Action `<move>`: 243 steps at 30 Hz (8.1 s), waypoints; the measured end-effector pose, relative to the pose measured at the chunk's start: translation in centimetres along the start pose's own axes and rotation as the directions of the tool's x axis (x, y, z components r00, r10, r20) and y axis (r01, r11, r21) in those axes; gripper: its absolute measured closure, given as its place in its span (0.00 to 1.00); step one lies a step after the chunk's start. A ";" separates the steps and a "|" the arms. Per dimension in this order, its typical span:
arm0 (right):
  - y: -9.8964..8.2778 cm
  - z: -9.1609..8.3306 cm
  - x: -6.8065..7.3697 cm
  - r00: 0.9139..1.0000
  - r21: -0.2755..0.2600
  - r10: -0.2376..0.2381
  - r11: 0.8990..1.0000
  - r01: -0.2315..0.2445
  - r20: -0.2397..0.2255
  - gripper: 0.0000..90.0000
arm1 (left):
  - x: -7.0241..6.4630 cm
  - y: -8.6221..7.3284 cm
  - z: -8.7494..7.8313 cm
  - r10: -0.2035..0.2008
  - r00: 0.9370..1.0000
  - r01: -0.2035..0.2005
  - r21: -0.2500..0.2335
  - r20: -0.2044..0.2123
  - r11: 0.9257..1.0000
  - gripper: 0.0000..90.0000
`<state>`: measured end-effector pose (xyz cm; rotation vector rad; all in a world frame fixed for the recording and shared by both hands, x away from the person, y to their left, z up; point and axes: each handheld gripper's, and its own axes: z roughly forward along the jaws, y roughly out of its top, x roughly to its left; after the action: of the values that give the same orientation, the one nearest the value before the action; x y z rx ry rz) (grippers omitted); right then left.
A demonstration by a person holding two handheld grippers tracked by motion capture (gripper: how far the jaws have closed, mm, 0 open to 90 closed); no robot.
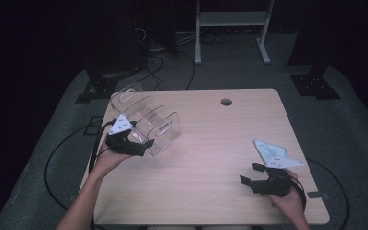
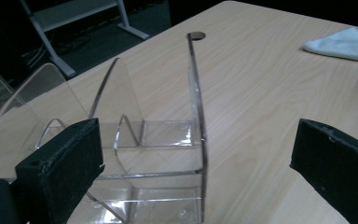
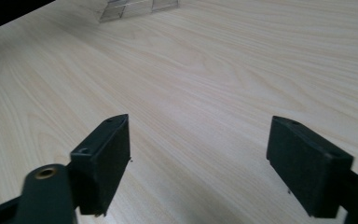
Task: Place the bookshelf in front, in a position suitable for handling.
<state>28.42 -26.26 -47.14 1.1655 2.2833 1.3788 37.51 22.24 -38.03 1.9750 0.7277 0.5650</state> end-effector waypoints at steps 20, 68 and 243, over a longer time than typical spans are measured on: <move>0.0 -0.2 -0.5 1.000 -0.012 0.022 1.000 -0.022 0.015 0.15 | 2.2 -0.1 2.1 -0.046 0.999 0.046 0.041 -0.018 0.998 0.01; -0.1 -0.5 -0.6 0.999 -0.023 0.032 0.999 -0.031 0.013 0.15 | 1.8 -1.1 4.3 -0.076 0.997 0.077 0.057 -0.015 0.995 0.09; 1.3 2.0 -10.6 0.909 0.085 0.165 0.973 -0.212 0.383 0.57 | -9.2 -6.8 7.4 -0.093 0.994 0.093 0.005 0.051 0.996 0.09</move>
<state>37.13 -32.37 -49.17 1.5733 2.0478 0.9711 33.83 14.11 -48.38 1.9401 0.7850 0.4566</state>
